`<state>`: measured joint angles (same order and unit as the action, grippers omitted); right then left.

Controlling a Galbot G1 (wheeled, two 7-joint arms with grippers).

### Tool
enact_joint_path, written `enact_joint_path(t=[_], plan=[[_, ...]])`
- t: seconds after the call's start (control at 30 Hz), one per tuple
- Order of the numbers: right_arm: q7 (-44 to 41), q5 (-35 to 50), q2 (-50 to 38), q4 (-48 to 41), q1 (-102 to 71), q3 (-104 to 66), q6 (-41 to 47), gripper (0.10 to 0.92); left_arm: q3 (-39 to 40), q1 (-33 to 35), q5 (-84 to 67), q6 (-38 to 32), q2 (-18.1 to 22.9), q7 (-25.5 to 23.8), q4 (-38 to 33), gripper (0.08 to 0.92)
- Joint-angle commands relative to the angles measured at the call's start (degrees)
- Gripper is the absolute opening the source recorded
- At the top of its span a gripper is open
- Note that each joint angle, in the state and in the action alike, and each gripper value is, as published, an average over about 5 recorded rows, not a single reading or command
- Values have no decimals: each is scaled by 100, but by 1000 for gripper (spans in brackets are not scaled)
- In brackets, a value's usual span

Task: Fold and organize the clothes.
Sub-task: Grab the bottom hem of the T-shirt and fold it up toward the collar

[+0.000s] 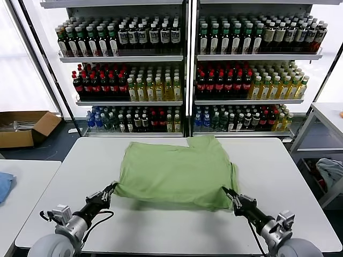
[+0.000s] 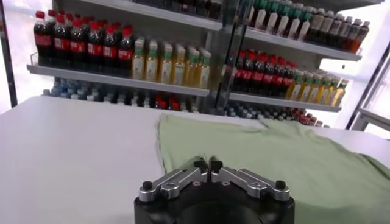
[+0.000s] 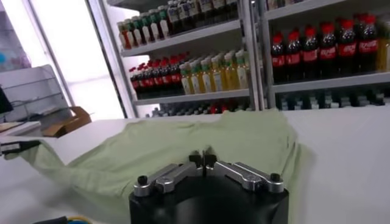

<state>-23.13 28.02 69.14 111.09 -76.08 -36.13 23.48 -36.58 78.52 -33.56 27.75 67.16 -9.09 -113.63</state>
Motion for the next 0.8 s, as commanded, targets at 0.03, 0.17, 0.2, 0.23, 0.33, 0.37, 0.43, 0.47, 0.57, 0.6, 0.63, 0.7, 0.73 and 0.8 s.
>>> enact_joint_path(t=[0.03,0.17,0.2,0.23,0.33,0.37,0.43,0.47,0.57,0.6,0.63,0.7,0.73,0.8], plan=[[124,-232,17,-766,991,282,121,105,510,-1093,-150,-19,-13,223,1016,89],[291,-720,86,-977,1164,411,159,122,669,-1172,52,-141,62,350,1215,110],[332,-837,95,-996,1189,433,144,142,693,-1159,110,-181,66,381,1226,124],[389,-924,102,-999,1206,451,124,162,700,-1137,148,-215,62,409,1223,148],[551,-996,118,-981,1245,473,31,248,643,-1042,161,-285,21,499,1167,232],[600,-994,117,-972,1251,468,7,274,611,-1009,157,-297,4,525,1146,267],[643,-977,106,-935,1236,425,-38,335,533,-938,143,-307,-27,567,1084,319],[639,-961,98,-891,1198,376,-53,361,488,-899,133,-309,-41,599,1047,353],[548,-894,62,-649,970,179,-53,447,338,-710,78,-310,-77,763,864,431],[503,-879,45,-526,843,103,-59,482,284,-627,59,-310,-87,836,780,457],[468,-869,30,-389,689,39,-66,508,230,-529,45,-309,-91,928,691,483],[412,-869,10,-133,380,-61,-90,569,139,-370,22,-287,-72,1140,549,535],[394,-878,5,-2,205,-102,-104,595,107,-300,-4,-265,-45,1274,489,570],[395,-919,10,168,-63,-141,-114,655,84,-198,-70,-217,19,1479,429,622]])
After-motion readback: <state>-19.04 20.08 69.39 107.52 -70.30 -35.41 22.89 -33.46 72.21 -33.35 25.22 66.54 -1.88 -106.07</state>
